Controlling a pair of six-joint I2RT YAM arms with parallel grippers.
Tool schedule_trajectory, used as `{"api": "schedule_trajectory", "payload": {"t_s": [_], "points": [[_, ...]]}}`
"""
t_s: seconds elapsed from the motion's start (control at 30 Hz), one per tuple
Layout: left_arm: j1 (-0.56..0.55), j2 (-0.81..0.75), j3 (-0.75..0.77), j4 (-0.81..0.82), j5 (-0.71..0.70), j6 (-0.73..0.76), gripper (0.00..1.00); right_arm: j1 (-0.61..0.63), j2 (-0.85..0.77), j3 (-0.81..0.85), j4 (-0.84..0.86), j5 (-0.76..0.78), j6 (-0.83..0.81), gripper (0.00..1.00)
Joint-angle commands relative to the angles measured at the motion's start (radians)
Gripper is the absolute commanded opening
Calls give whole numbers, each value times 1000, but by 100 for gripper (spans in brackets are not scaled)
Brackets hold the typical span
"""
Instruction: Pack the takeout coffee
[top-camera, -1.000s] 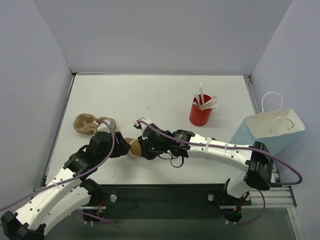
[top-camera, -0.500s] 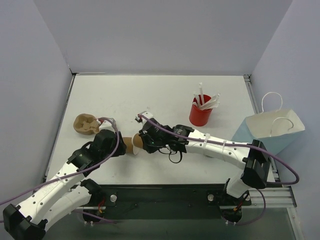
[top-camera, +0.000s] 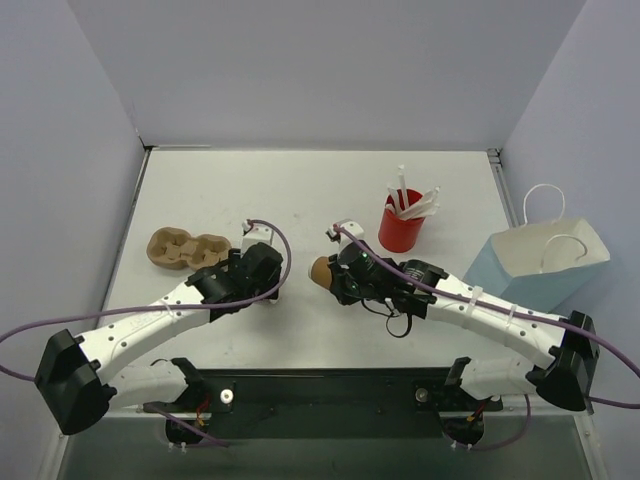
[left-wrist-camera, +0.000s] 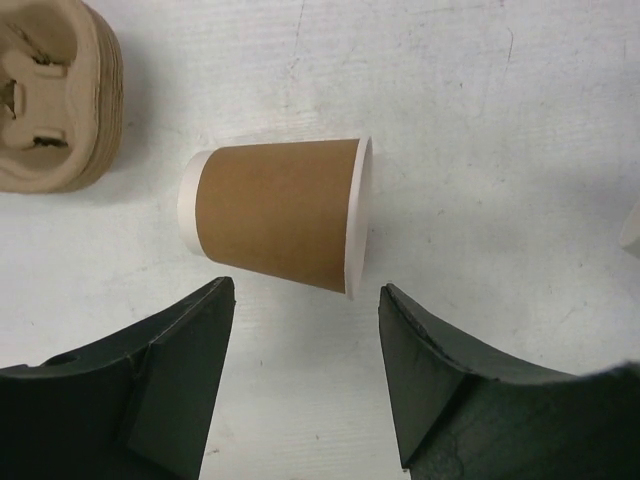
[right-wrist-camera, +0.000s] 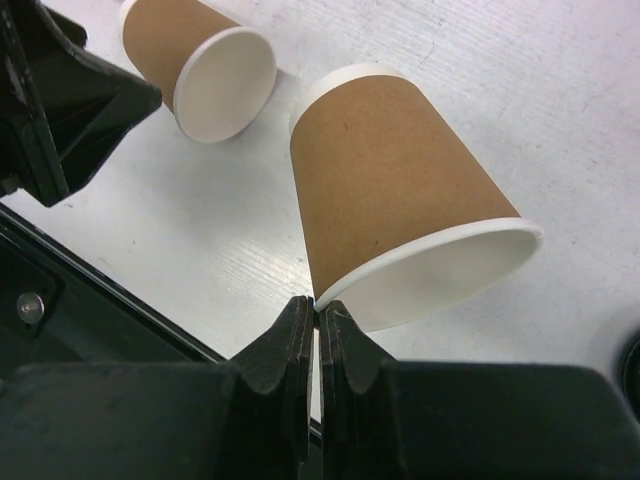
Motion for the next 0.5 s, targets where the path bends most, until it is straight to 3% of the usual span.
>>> {"api": "schedule_trajectory", "payload": {"t_s": [0.0,0.27,0.47], "points": [[-23,92,76,44,-116,72,70,-12,-62,-41,-14,28,11,0],[-32,261,111,126,-145,134,67,-30,-128,-76,-14,33,-2,0],[-43,325,120,127,-169,149,36,-35,-162,-93,-14,33,-6,0]]}}
